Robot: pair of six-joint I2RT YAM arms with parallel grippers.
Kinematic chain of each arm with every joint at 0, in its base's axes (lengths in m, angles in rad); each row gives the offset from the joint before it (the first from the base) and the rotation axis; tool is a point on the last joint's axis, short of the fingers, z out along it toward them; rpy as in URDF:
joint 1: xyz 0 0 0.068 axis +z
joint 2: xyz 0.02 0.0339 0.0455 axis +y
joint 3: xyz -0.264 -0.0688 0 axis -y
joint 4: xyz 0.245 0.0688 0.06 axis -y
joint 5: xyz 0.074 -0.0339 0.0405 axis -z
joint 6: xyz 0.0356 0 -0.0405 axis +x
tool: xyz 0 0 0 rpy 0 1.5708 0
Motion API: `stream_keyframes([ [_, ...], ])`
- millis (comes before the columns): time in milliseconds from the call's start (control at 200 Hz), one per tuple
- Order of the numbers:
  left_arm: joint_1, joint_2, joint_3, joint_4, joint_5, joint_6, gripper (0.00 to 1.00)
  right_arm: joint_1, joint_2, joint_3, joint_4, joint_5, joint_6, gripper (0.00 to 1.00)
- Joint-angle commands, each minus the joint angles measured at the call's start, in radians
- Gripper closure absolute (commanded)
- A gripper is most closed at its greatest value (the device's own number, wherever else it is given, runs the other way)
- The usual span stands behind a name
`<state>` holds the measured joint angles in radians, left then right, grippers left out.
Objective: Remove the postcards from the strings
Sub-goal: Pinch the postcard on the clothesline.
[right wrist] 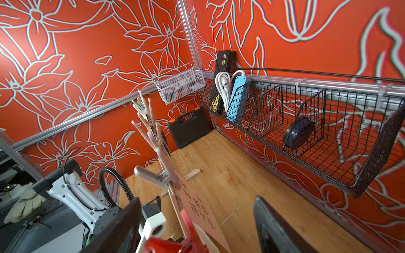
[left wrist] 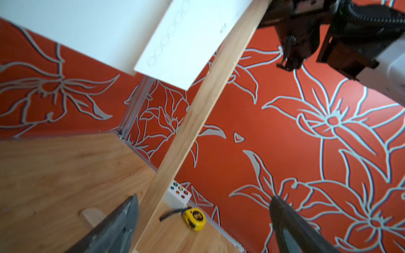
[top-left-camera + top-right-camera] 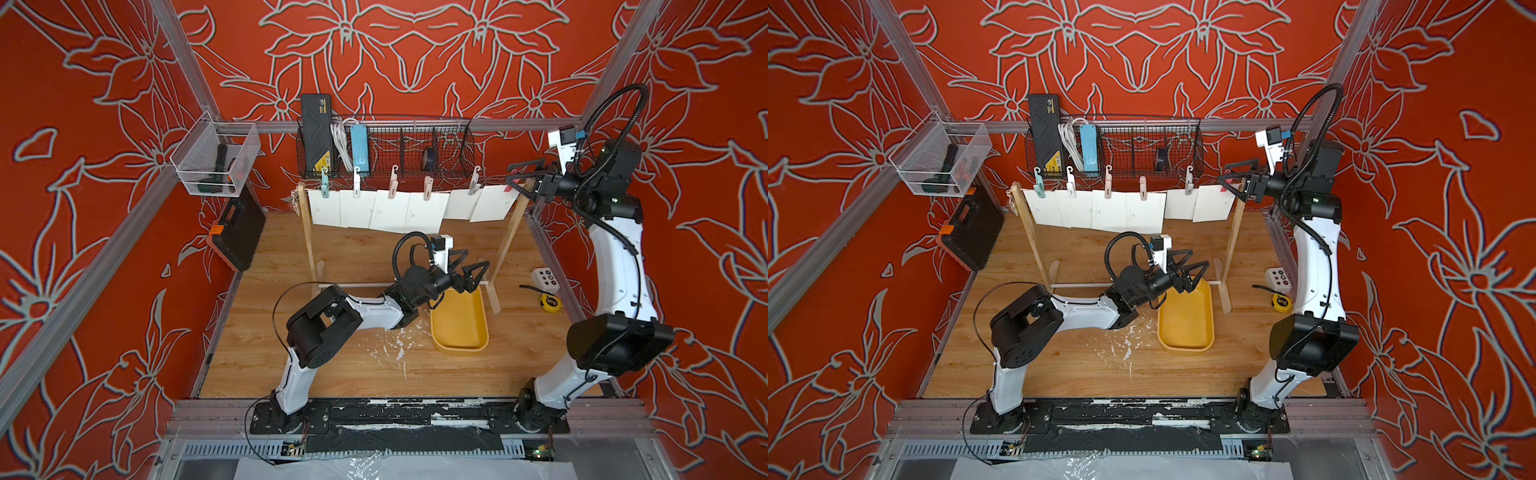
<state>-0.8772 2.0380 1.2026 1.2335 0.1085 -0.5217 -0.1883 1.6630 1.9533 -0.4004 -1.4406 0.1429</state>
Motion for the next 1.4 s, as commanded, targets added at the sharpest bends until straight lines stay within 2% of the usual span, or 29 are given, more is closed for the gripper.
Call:
stream_keyframes([
  [0,-0.002,0.085,0.049,0.213,-0.111,-0.028,0.09,0.007,-0.052,0.004,-0.039,0.025,-0.069,0.19],
  [350,0.024,0.348,0.373,0.319,-0.16,-0.092,0.09,0.009,-0.09,-0.044,0.123,0.006,0.062,0.19],
  [525,0.033,0.445,0.526,0.351,-0.158,-0.1,0.08,0.013,-0.092,-0.048,0.141,0.001,0.075,0.2],
  [821,0.046,0.567,0.79,0.305,-0.131,-0.126,0.07,0.024,-0.094,-0.054,0.143,0.0,0.074,0.2],
  [951,0.049,0.563,0.799,0.328,-0.102,-0.125,0.08,0.024,-0.099,-0.053,0.129,0.0,0.06,0.2],
  [1066,0.045,0.55,0.787,0.359,-0.06,-0.136,0.14,0.024,-0.096,-0.051,0.126,0.008,0.06,0.2],
  [1261,0.025,0.488,0.669,0.437,-0.029,-0.135,0.28,0.024,-0.097,-0.053,0.127,0.018,0.06,0.2],
  [1396,0.021,0.442,0.607,0.471,-0.017,-0.113,0.33,0.024,-0.106,-0.073,0.13,0.025,0.06,0.2],
])
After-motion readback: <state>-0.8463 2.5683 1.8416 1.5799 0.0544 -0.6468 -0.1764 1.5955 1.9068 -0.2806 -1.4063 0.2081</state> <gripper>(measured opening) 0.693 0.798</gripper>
